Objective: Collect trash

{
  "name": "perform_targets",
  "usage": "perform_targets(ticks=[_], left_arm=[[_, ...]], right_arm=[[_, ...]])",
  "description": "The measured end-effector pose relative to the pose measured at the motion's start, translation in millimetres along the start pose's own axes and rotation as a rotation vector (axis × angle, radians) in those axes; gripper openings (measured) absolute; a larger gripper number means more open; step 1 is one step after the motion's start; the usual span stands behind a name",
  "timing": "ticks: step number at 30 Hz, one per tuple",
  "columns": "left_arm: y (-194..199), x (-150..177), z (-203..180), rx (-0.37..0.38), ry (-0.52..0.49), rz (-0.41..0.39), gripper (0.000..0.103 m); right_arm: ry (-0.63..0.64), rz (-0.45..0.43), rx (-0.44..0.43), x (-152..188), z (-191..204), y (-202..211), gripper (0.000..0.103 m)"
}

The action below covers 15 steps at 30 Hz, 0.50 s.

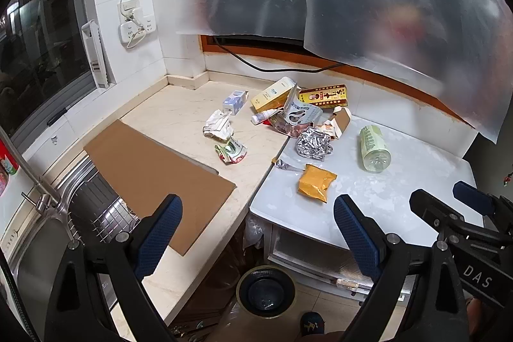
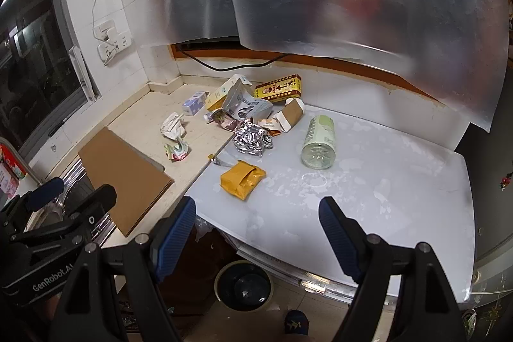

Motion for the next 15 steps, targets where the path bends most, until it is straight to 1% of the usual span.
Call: perform_targets(ticks=[11, 15], left_arm=[[-28, -23, -19, -0.002, 0.003, 0.047, 0.094], [-50, -35, -28, 0.000, 0.017, 0.081, 0.094]], right_arm=[[-0.024, 0.032, -0.020, -22, -29, -22, 0.080], [-0.034, 0.058, -0.025, -34, -44, -37, 0.080]])
Point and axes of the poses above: each gripper's, at about its wrist camera, not at the fingertips, and y roughly against the way its jaws point, z to its left, x to its underside, the point moved 8 cm from there along -y, roughly the way its jaws point, and after that the axes turned 13 degrees about z, right-handed, at the moved point
